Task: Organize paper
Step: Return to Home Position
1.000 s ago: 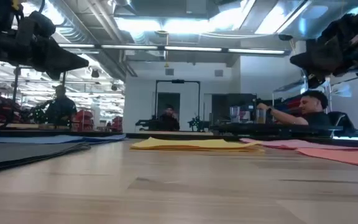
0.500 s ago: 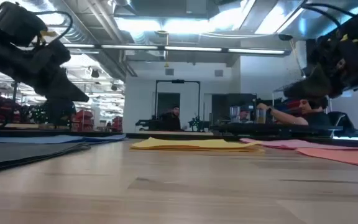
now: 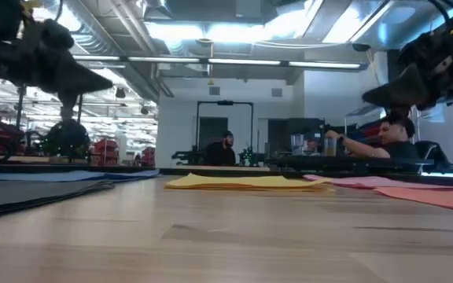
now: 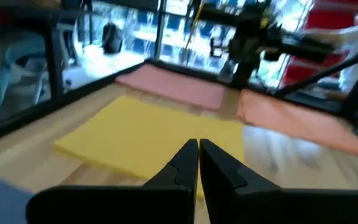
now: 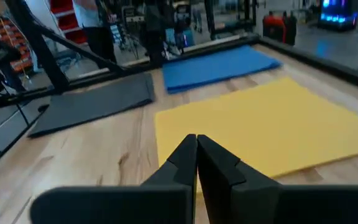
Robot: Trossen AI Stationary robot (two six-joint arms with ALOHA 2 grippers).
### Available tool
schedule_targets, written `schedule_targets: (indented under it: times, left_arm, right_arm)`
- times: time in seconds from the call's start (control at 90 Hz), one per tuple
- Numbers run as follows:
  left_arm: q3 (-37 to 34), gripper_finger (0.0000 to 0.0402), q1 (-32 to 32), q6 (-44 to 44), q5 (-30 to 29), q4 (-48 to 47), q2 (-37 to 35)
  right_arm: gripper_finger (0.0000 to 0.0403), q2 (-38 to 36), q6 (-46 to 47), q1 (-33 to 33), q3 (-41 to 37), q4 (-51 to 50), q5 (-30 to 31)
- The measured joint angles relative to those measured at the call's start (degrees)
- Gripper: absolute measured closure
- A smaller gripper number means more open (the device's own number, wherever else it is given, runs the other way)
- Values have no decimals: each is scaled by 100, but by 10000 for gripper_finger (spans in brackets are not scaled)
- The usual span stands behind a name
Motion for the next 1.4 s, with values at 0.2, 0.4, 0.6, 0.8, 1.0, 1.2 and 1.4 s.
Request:
schedule_targets:
  times: [0.2, 0.4, 0.6, 0.8, 1.0, 1.2, 1.4]
  left_arm:
    - [0, 402, -171, 36, -2, -3, -114]
    - [0, 402, -231, 123, -7, 0, -120]
    - [0, 402, -222, 123, -90, 4, -117]
    - [0, 402, -222, 504, -201, 9, -109]
    - [2, 402, -222, -445, -203, 4, -89]
    - [2, 402, -222, -469, -203, 4, -91]
    - [2, 402, -222, -483, -203, 2, -91]
  right_arm:
    - [403, -255, -21, 0, 0, 3, -2]
    - [403, -296, -19, 0, 0, -2, -4]
    - [403, -289, 23, 0, 0, -20, 111]
    - [403, -277, 29, 0, 0, -24, 113]
    - [403, -277, 35, 0, 0, -22, 116]
    - [403, -277, 38, 0, 0, -22, 116]
    - [403, -277, 38, 0, 0, -22, 118]
